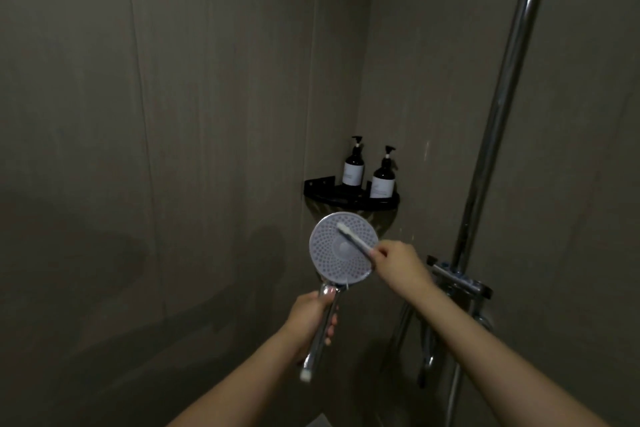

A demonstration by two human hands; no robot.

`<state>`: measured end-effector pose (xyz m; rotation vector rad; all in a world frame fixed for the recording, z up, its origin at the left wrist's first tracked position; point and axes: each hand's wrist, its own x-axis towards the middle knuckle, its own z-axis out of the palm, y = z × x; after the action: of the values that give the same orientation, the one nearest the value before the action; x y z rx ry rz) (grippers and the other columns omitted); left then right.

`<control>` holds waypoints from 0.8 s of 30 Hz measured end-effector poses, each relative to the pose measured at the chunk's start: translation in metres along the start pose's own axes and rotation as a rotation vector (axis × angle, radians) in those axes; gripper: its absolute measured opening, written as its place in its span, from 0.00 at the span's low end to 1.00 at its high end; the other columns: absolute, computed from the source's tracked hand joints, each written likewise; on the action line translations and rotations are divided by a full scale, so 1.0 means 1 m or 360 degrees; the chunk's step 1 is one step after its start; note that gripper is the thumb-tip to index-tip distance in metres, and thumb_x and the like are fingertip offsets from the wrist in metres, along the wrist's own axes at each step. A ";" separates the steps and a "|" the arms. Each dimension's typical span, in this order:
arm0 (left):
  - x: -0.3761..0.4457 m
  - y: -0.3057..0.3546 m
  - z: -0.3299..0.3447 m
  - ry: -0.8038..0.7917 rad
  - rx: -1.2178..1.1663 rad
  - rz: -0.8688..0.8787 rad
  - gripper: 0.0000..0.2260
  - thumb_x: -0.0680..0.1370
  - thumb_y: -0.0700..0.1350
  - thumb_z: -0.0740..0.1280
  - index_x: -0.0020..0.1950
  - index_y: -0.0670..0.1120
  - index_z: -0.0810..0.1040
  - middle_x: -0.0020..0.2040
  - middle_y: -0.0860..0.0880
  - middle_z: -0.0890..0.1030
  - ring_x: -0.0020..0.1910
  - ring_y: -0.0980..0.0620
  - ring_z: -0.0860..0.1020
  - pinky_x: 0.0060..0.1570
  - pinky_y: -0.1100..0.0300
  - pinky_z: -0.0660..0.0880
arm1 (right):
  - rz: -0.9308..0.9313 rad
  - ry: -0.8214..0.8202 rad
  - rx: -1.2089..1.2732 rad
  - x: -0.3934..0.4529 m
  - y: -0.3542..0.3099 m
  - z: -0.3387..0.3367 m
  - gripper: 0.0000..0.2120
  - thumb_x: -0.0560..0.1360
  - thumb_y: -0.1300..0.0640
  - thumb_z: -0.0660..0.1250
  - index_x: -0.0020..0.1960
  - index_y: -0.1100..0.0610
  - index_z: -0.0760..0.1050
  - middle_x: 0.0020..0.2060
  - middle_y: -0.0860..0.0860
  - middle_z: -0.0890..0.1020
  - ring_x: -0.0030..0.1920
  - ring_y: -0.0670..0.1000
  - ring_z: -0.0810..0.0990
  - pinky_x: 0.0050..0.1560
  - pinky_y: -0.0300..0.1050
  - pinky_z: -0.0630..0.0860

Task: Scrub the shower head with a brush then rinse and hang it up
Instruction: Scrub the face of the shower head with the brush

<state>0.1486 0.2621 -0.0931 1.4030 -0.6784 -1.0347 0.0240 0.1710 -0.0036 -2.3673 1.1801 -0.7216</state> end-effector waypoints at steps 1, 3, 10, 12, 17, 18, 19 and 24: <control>-0.002 0.001 0.000 -0.0015 0.0005 0.0003 0.13 0.79 0.46 0.60 0.36 0.43 0.71 0.26 0.46 0.72 0.18 0.53 0.68 0.20 0.67 0.65 | 0.0079 0.0087 0.0047 0.000 0.000 -0.004 0.12 0.78 0.55 0.61 0.40 0.58 0.78 0.33 0.52 0.78 0.35 0.51 0.77 0.32 0.40 0.67; -0.005 0.004 -0.001 -0.0026 0.0022 0.0009 0.13 0.79 0.47 0.60 0.36 0.44 0.71 0.25 0.46 0.72 0.18 0.53 0.68 0.21 0.67 0.65 | 0.0114 0.0162 0.0056 -0.004 -0.002 -0.003 0.11 0.78 0.55 0.61 0.40 0.59 0.78 0.31 0.51 0.76 0.34 0.51 0.77 0.30 0.40 0.68; -0.010 0.014 -0.009 -0.0050 0.0016 0.0071 0.13 0.79 0.48 0.60 0.35 0.44 0.71 0.26 0.47 0.72 0.18 0.54 0.68 0.21 0.66 0.65 | 0.0152 0.0359 0.0154 -0.025 -0.021 0.020 0.10 0.78 0.57 0.59 0.45 0.58 0.78 0.30 0.46 0.74 0.31 0.46 0.76 0.27 0.36 0.66; -0.011 0.015 -0.014 -0.0031 -0.0005 0.0089 0.14 0.79 0.47 0.60 0.35 0.44 0.71 0.26 0.46 0.72 0.18 0.54 0.68 0.20 0.67 0.65 | 0.0110 0.0146 0.0081 -0.031 -0.034 0.033 0.10 0.78 0.56 0.60 0.45 0.59 0.78 0.36 0.53 0.80 0.39 0.55 0.80 0.34 0.40 0.72; -0.015 0.012 -0.040 0.0040 -0.0119 0.0119 0.13 0.79 0.46 0.59 0.36 0.43 0.71 0.24 0.47 0.71 0.17 0.55 0.68 0.18 0.67 0.65 | 0.0209 0.0213 0.0313 -0.040 -0.075 0.079 0.11 0.78 0.57 0.58 0.47 0.61 0.78 0.45 0.59 0.82 0.45 0.57 0.80 0.42 0.44 0.72; -0.016 0.013 -0.049 0.0058 -0.0107 0.0118 0.13 0.79 0.46 0.59 0.36 0.43 0.70 0.23 0.47 0.71 0.17 0.54 0.68 0.18 0.67 0.65 | 0.0223 0.0231 0.0376 -0.038 -0.083 0.084 0.11 0.78 0.58 0.58 0.48 0.62 0.78 0.46 0.60 0.81 0.45 0.57 0.79 0.41 0.44 0.72; -0.017 0.013 -0.058 0.0081 -0.0096 0.0119 0.13 0.79 0.45 0.59 0.36 0.43 0.70 0.23 0.47 0.71 0.17 0.54 0.68 0.18 0.67 0.65 | 0.0206 0.0200 0.0369 -0.036 -0.091 0.089 0.12 0.78 0.58 0.58 0.49 0.63 0.77 0.47 0.60 0.81 0.46 0.58 0.79 0.42 0.45 0.72; -0.024 0.014 -0.115 0.0202 -0.0069 0.0125 0.13 0.79 0.46 0.59 0.36 0.43 0.70 0.24 0.46 0.71 0.17 0.54 0.67 0.19 0.67 0.65 | 0.0141 0.0307 0.0336 -0.024 -0.118 0.099 0.11 0.78 0.59 0.59 0.48 0.65 0.77 0.46 0.63 0.82 0.49 0.62 0.81 0.41 0.46 0.72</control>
<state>0.2424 0.3339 -0.0869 1.3813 -0.6098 -0.8863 0.1434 0.2689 -0.0227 -2.0962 1.2116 -1.0096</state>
